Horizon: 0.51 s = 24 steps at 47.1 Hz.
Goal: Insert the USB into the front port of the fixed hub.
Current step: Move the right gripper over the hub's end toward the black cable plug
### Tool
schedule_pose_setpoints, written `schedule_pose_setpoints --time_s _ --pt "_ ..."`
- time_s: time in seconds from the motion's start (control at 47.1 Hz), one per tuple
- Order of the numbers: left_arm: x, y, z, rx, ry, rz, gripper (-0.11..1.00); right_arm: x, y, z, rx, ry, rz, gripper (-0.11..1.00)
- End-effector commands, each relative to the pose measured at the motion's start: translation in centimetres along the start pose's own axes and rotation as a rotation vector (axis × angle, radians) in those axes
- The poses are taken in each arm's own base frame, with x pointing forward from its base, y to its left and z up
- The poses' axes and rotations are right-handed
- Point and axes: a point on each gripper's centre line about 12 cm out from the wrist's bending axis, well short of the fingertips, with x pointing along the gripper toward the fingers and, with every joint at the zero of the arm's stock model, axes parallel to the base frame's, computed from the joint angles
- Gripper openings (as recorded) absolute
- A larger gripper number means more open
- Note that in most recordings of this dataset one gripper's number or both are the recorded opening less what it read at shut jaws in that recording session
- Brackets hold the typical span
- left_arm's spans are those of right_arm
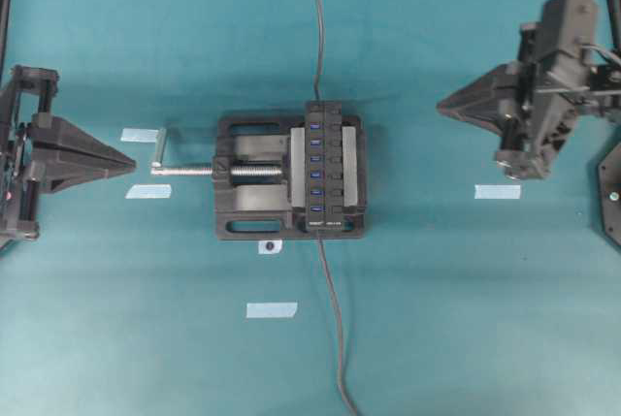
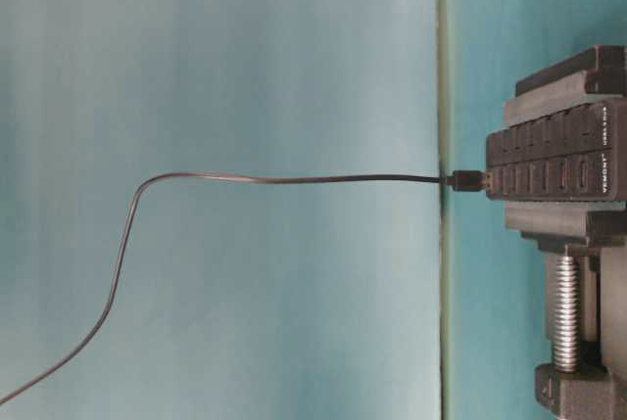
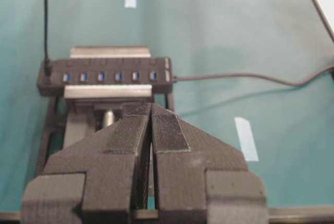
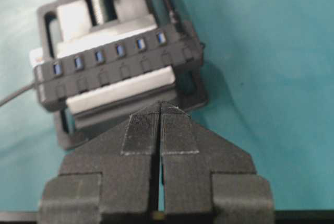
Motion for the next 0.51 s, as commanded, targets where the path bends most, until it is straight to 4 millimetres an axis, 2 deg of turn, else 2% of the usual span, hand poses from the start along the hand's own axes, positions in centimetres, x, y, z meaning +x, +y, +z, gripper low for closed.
schedule_pose_setpoints --time_s 0.0,0.489 --pt "0.0 -0.1 1.2 0.001 -0.029 -0.004 0.00 0.2 -0.1 1.6 0.005 -0.031 -0.007 -0.06" --pt "0.0 -0.1 0.9 0.000 -0.023 -0.002 0.00 4.1 -0.2 2.3 -0.061 0.030 -0.020 -0.06"
